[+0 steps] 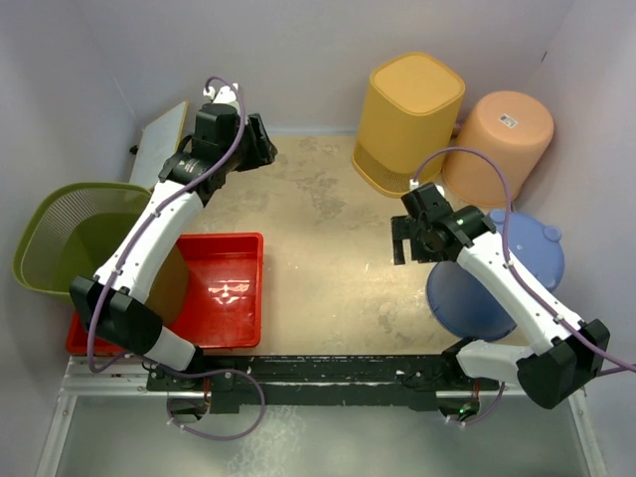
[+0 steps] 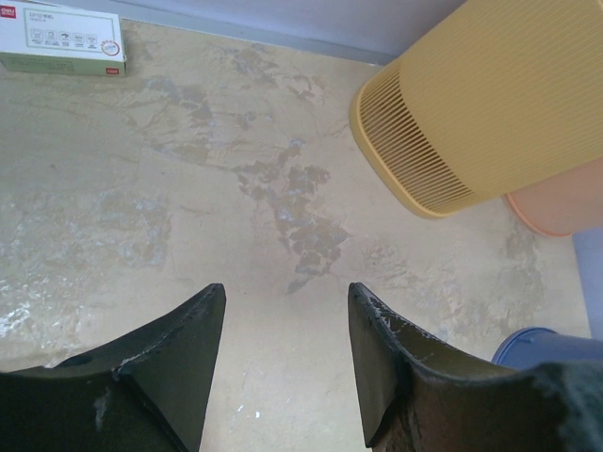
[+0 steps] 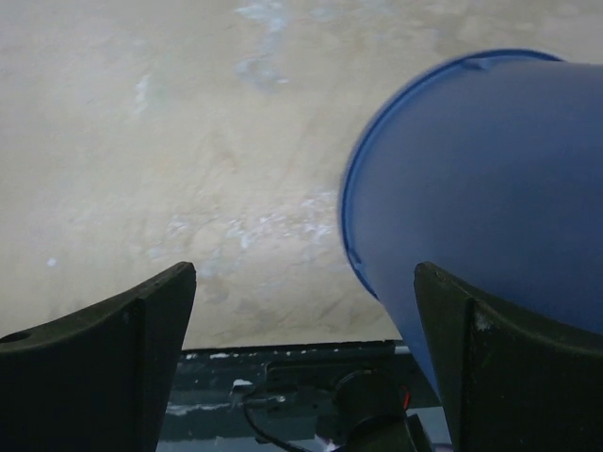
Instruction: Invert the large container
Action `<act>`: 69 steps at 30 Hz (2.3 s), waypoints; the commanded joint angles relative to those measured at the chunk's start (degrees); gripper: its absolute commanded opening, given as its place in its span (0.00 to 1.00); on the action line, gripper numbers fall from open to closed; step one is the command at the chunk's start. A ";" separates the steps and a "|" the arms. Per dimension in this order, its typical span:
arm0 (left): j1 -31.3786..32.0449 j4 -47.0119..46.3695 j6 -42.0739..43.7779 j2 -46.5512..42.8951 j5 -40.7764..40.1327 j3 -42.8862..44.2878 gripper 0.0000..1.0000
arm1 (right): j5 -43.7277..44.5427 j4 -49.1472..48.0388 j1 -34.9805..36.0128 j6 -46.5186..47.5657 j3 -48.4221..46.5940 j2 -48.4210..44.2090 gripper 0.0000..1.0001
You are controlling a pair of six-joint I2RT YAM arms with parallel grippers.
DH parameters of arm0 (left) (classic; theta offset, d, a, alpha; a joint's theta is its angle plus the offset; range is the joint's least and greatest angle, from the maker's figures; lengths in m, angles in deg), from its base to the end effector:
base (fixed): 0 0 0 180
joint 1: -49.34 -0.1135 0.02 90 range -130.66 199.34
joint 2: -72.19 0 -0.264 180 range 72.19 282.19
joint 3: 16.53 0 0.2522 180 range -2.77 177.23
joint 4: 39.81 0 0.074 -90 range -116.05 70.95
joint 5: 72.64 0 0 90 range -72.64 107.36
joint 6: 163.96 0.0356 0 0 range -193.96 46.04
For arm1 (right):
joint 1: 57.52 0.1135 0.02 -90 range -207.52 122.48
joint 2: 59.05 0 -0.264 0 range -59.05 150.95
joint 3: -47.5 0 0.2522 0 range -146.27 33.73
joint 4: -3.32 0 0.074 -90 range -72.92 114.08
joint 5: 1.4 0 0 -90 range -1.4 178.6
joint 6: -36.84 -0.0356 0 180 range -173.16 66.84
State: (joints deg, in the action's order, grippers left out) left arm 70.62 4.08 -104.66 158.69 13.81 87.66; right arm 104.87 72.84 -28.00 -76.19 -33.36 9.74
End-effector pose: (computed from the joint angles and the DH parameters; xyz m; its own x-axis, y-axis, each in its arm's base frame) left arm 0.3199 -0.1222 0.4053 -0.5122 -0.3473 -0.7855 0.0569 0.8988 -0.4346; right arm 0.2045 0.1043 0.3212 -0.8088 -0.0264 -0.5875 -0.0276 0.9996 -0.0068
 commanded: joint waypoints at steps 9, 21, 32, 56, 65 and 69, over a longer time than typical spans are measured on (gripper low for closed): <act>-0.01 14.37 10.53 -3.30 -10.50 11.95 0.53 | 2.16 -12.04 -5.17 -3.42 -5.00 -1.26 1.00; 0.02 38.07 9.21 -12.53 -34.99 24.57 0.55 | -16.03 -27.23 -5.08 -4.63 -2.38 5.60 1.00; -0.01 43.28 -0.06 -14.63 -46.44 9.08 0.55 | -18.47 -29.08 -5.04 -3.08 -4.01 8.08 1.00; -10.12 24.59 4.68 -15.10 -11.87 4.14 0.00 | -17.50 -29.13 -5.00 -3.41 -2.24 6.62 1.00; -10.03 29.22 7.64 -8.59 -13.97 31.99 0.00 | -17.68 -29.21 -5.05 -3.56 -2.24 6.35 1.00; -10.03 21.38 5.77 -9.35 -6.45 33.84 0.00 | -17.81 -28.50 -5.01 -3.88 -2.37 5.90 1.00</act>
State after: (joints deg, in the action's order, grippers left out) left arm 60.63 37.57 -99.87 151.58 2.05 117.69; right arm 87.52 45.39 -33.16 -80.19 -35.15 18.16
